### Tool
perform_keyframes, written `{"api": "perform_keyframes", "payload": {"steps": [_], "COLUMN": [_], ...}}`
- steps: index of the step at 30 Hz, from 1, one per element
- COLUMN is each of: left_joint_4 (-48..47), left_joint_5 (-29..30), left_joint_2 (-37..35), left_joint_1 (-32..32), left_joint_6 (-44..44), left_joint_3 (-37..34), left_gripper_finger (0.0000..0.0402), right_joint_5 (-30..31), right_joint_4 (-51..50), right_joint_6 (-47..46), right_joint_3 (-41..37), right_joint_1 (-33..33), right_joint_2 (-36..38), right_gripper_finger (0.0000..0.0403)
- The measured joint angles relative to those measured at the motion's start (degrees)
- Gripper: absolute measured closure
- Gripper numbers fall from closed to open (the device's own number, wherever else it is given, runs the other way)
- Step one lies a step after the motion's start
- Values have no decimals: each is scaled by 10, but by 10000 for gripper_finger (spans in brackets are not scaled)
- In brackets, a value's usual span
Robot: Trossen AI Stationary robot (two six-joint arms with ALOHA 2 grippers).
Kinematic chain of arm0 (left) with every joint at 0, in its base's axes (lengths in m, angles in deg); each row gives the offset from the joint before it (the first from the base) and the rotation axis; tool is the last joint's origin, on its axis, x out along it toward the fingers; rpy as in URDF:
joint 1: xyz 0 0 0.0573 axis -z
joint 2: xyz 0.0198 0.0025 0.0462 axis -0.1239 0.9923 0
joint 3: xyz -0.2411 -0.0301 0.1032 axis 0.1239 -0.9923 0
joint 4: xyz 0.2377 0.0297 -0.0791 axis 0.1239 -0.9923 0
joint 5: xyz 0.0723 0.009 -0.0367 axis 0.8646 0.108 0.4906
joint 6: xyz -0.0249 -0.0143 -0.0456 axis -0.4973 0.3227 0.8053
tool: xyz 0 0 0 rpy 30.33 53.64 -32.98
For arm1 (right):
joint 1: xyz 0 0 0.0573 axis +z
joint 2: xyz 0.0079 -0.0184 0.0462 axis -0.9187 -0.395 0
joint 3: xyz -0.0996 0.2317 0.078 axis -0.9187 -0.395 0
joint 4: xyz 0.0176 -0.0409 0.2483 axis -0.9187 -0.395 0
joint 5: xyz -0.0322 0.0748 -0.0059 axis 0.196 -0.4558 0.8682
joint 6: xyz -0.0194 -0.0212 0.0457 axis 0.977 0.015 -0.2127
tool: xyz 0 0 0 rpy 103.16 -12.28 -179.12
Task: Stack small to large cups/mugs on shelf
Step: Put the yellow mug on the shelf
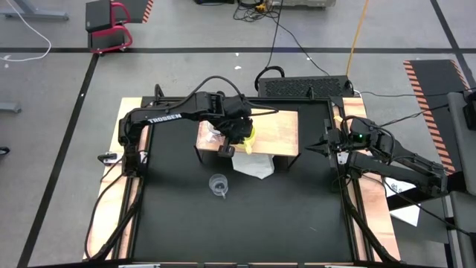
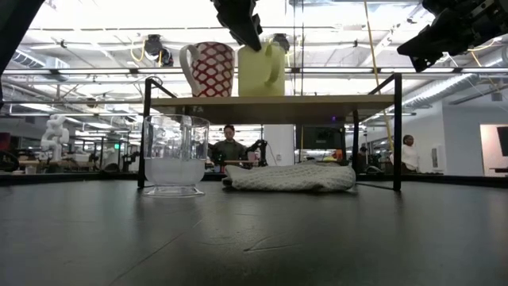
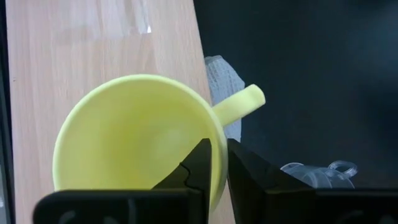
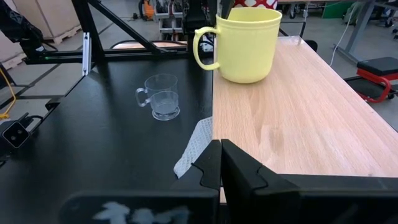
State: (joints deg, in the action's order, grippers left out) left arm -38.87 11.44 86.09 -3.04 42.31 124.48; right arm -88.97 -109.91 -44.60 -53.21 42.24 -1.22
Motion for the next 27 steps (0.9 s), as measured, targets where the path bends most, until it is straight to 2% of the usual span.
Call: {"api": "perform_keyframes", "payload": {"steps": [7,27], "left_joint_4": [0,0], "left_joint_5": [5,5], "left_joint_2": [-1,-1], "left_joint_1": [5,5], "left_joint_6": [-2,-12], "left_joint_3": [0,1], "left_gripper_finger": [366,365], "right_joint_5": [0,0], "right_joint_4": [0,-1], "right_joint_6": [0,0], "right_joint_3": [0,0], "right_joint_1": [0,0], "right_joint_2": [0,0], "right_gripper_finger": [403,403]}}
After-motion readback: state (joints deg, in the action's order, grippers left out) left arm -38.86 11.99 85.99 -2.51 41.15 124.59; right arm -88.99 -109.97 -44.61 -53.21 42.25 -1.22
